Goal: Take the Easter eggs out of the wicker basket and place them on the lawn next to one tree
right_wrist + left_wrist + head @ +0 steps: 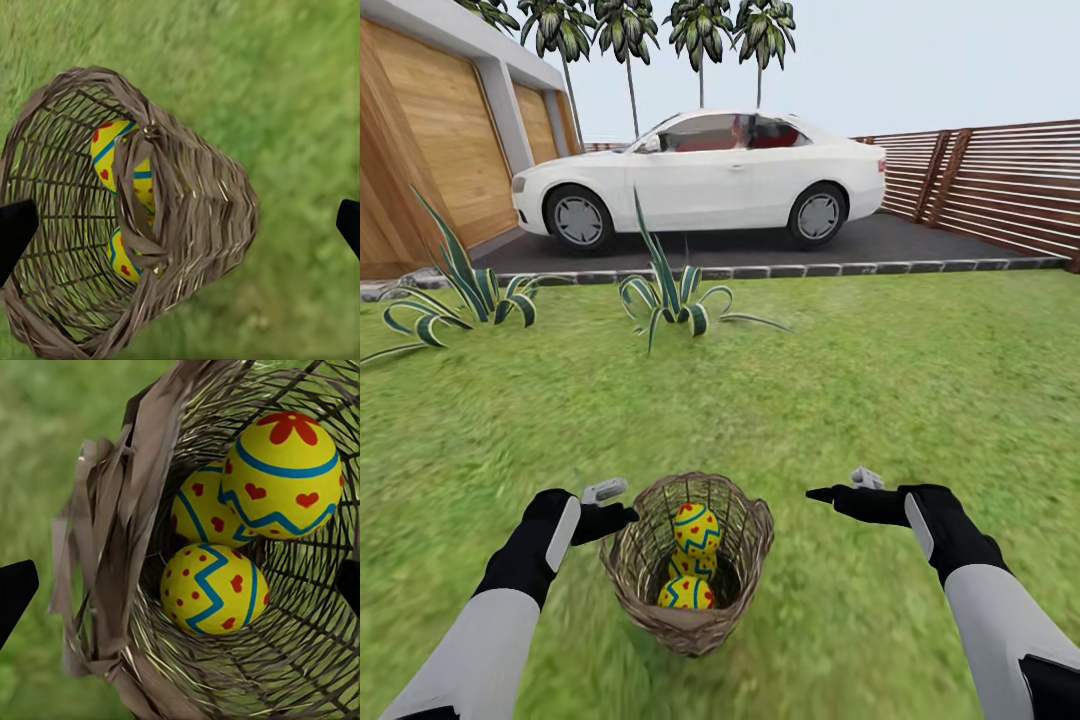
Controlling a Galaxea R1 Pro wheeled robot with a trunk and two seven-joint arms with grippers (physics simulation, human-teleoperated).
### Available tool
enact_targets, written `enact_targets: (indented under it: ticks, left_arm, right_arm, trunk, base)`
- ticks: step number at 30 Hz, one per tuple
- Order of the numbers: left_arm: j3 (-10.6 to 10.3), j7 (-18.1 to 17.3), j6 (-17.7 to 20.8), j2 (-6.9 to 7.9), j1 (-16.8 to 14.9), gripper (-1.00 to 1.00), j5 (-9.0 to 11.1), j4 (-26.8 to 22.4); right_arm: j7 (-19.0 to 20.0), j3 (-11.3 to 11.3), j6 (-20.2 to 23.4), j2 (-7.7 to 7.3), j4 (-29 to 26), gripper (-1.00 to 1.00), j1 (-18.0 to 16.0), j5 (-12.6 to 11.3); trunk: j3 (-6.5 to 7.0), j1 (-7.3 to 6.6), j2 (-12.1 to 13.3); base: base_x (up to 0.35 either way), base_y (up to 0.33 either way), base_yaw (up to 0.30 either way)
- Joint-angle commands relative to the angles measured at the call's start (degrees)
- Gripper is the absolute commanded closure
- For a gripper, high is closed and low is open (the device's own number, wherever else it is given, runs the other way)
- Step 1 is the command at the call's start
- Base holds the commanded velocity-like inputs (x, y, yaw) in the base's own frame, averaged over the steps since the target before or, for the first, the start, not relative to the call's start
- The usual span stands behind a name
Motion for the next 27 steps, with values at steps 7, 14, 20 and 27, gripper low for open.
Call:
enact_targets:
  ticks: [7,14,20,27]
  left_arm:
    - [0.3,-0.1,0.2,-0.01,0.0,-1.00,0.1,-0.1]
    - [0.3,-0.1,0.2,-0.01,0.0,-1.00,0.1,-0.1]
    - [0.3,-0.1,0.2,-0.01,0.0,-1.00,0.1,-0.1]
    - [0.3,-0.1,0.3,0.03,0.0,-1.00,0.0,-0.1]
  right_arm:
    - [0.4,-0.2,0.2,0.03,-0.1,-1.00,0.0,0.3]
    - [0.9,-0.3,0.2,-0.17,-0.1,-1.00,0.0,0.3]
    - [0.9,-0.3,0.2,-0.18,-0.1,-1.00,0.0,0.3]
    - [0.9,-0.3,0.2,-0.18,0.0,-1.00,0.0,0.3]
  trunk:
    - [-1.31,1.53,-2.8]
    - [-2.57,3.07,-5.7]
    - [-3.65,4.39,-8.1]
    - [-4.18,5.05,-9.3]
  base:
    - [0.000,0.000,0.000]
    - [0.000,0.000,0.000]
    - [0.000,0.000,0.000]
    - [0.000,0.000,0.000]
